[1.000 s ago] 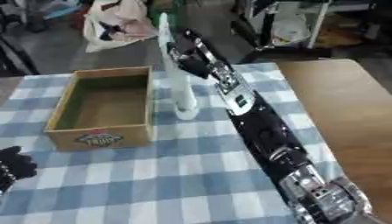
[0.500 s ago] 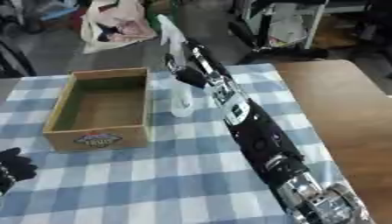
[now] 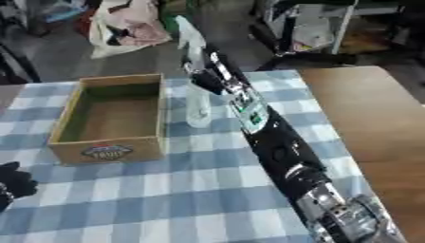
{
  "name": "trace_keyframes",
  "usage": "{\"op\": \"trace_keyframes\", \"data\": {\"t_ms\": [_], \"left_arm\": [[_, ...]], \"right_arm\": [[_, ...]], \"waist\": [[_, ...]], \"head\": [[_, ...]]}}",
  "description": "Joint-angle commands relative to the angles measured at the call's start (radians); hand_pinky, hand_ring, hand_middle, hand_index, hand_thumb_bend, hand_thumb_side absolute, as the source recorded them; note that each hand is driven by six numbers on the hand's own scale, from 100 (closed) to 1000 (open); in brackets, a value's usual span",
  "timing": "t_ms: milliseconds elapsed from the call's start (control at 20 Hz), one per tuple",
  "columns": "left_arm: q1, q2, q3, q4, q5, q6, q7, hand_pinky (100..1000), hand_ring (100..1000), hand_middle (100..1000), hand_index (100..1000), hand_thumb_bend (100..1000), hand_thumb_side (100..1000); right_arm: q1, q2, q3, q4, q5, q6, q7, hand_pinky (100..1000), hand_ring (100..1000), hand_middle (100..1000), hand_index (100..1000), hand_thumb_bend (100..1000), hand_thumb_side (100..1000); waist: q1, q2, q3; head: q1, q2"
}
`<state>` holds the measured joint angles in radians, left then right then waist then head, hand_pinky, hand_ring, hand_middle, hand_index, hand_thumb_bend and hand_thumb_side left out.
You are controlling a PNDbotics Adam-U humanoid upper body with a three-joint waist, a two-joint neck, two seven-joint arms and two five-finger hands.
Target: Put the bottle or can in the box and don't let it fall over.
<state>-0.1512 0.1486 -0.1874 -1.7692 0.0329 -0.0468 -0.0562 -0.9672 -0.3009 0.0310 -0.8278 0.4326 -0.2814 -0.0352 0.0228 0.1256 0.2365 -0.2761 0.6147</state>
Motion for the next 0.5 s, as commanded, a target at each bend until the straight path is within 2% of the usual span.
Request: {"op": "trace_keyframes", "data": {"t_ms": [50, 250, 500], "left_arm": [[-0.017, 0.001, 0.0, -0.014, 0.003, 0.0, -0.005, 709, 661, 623, 802, 233, 1000], [-0.025, 0.0, -0.002, -0.016, 0.005, -0.001, -0.007, 709, 661, 623, 802, 233, 1000], [-0.037, 0.0, -0.006, -0.019, 0.007, 0.0, -0.012, 709, 661, 623, 803, 232, 1000]], "right_arm": [[-0.035, -0.037, -0.008, -0.013, -0.019, -0.002, 0.006, 786, 1000, 946, 1000, 170, 694], [-0.049, -0.055, -0.01, -0.005, -0.031, -0.007, 0.016, 786, 1000, 940, 1000, 147, 695], [-0.063, -0.073, -0.022, 0.021, -0.041, -0.008, 0.024, 783, 1000, 931, 1000, 166, 702]], "waist": [[0.001, -0.013, 0.005], [0.0, -0.007, 0.017], [-0.002, 0.007, 0.031]], "head": [[-0.009, -0.017], [-0.017, -0.03], [-0.027, -0.047]]}}
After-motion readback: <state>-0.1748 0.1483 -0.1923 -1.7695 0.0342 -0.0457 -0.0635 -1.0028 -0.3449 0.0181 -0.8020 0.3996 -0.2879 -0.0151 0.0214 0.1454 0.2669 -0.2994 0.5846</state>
